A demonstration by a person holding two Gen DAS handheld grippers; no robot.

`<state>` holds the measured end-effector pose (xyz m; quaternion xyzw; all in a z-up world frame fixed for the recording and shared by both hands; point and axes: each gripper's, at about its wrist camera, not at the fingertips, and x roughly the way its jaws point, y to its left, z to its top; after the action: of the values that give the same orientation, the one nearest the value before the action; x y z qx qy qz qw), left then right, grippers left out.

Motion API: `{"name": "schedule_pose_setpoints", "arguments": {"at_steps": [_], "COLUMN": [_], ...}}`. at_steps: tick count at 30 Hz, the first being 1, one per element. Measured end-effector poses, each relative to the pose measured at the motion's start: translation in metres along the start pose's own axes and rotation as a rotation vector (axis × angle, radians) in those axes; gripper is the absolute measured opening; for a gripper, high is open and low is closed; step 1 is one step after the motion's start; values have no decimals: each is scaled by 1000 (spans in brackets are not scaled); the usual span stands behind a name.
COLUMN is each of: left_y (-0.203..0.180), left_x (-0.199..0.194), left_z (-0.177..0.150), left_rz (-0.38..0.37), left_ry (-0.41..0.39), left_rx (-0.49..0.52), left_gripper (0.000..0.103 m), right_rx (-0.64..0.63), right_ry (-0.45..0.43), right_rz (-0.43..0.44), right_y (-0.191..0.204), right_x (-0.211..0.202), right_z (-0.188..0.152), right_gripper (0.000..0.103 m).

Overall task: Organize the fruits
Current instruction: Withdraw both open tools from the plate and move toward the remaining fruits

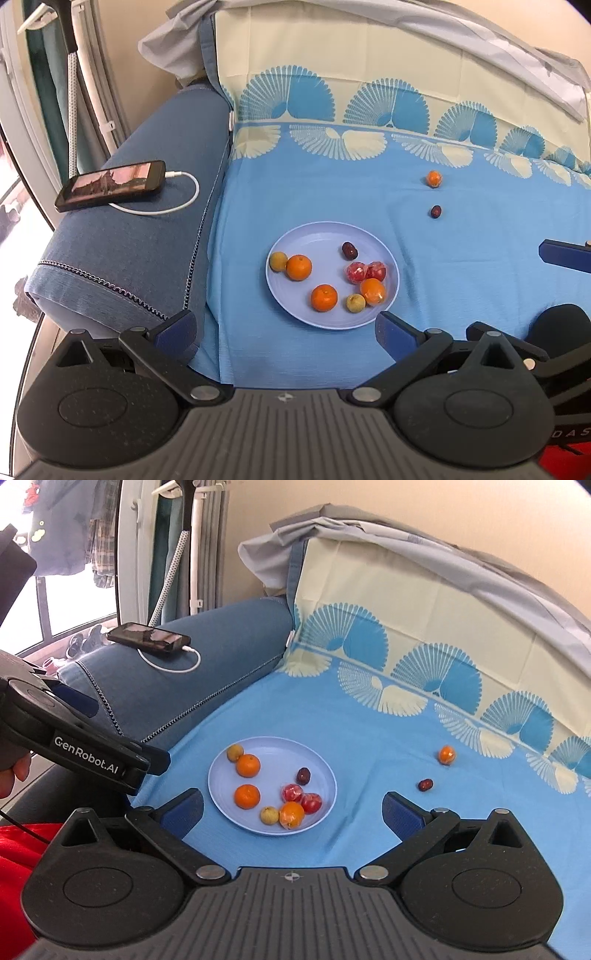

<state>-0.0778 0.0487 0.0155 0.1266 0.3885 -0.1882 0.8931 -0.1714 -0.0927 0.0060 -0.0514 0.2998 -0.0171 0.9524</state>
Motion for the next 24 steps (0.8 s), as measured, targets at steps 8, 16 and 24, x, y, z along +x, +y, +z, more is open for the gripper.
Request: {"name": "schedule_pose_setpoints", "arguments": {"at_steps": [8,16,24], "left_y": [4,-10,-22], "left_x": [-3,13,42], "left_z": [0,4,13], "left_rz": [0,17,24], "left_ry": [5,32,107], "left_rx": [-13,64,98], "left_gripper": [103,103,103], "right_rx": [-14,28,112], "right_ry": [-8,22,56], "right_rz": [0,13,12], "right_y": [6,-6,-27], "right_x": [-6,7,28], "right_z": [-1,-7,-17], "right_gripper": [102,102,102]}}
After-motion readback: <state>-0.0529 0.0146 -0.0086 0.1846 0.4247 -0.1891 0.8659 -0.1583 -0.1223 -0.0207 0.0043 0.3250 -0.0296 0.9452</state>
